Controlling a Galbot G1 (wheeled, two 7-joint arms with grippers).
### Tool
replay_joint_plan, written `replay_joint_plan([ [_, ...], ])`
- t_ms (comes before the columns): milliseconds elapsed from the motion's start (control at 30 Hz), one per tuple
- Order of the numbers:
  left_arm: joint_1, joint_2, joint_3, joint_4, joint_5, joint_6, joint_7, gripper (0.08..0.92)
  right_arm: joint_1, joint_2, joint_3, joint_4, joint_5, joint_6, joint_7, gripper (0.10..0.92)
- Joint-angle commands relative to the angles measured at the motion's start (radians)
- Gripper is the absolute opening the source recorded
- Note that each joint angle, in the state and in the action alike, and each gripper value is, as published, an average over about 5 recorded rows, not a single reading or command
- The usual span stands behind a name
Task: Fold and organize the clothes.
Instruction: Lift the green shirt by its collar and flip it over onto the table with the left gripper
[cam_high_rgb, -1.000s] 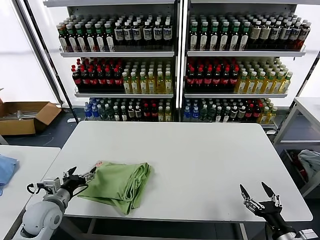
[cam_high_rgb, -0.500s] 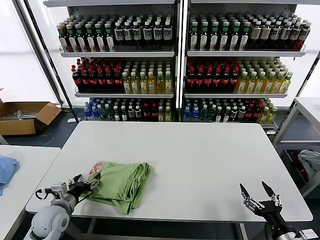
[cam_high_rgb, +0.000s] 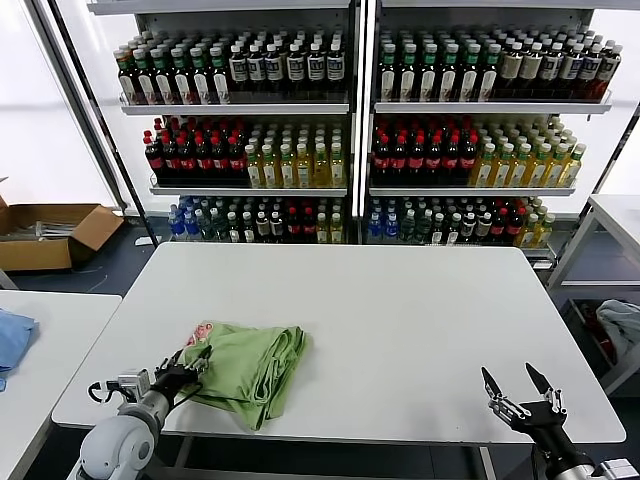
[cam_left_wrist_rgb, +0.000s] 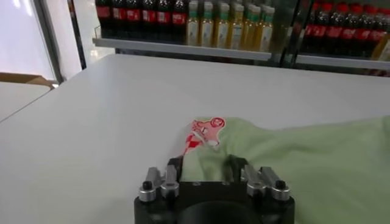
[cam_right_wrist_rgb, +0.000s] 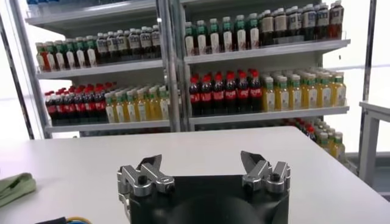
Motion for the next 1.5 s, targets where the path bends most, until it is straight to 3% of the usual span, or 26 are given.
replay_joint_plan([
  [33, 0.011, -0.011, -0.004, -0.013, 0.021, -0.015, 0.000, 0.438, 0.003, 0.001, -0.002, -0.002, 0.000, 0.001, -0.001, 0.823],
  [200, 0.042, -0.023, -0.076, -0.065, 0.016, -0.031, -0.024, 0.291, 0.010, 0.002, -0.005, -0.002, -0.001, 0.001, -0.001, 0.823],
  [400, 0.114, -0.012, -0.299, -0.144, -0.083, -0.028, -0.082, 0.142, 0.016, 0.003, -0.007, -0.001, -0.001, 0.000, -0.001, 0.823],
  [633, 0.133, 0.098, -0.541, -0.056, -0.184, -0.024, -0.126, 0.122, 0.029, 0.006, -0.032, -0.007, -0.003, 0.001, -0.002, 0.823],
  [867, 0.080, 0.220, -0.599, 0.020, -0.231, -0.015, -0.160, 0.122, 0.027, 0.002, -0.042, -0.005, 0.000, 0.006, -0.004, 0.823],
  [1000, 0.056, 0.218, -0.572, -0.034, -0.215, 0.002, -0.174, 0.122, 0.014, 0.000, -0.036, -0.003, 0.005, 0.017, -0.005, 0.823],
  [1200, 0.034, 0.105, -0.392, -0.197, -0.156, 0.036, -0.220, 0.122, -0.005, 0.005, -0.033, 0.000, 0.005, 0.030, -0.007, 0.823],
  [1367, -0.018, -0.021, -0.151, -0.393, -0.410, 0.084, -0.437, 0.122, -0.015, 0.013, -0.022, 0.022, 0.002, 0.026, -0.005, 0.823],
  [1500, -0.052, -0.104, 0.052, -0.494, -0.397, 0.084, -0.527, 0.122, -0.032, 0.024, -0.008, 0.052, 0.000, 0.019, -0.005, 0.823],
])
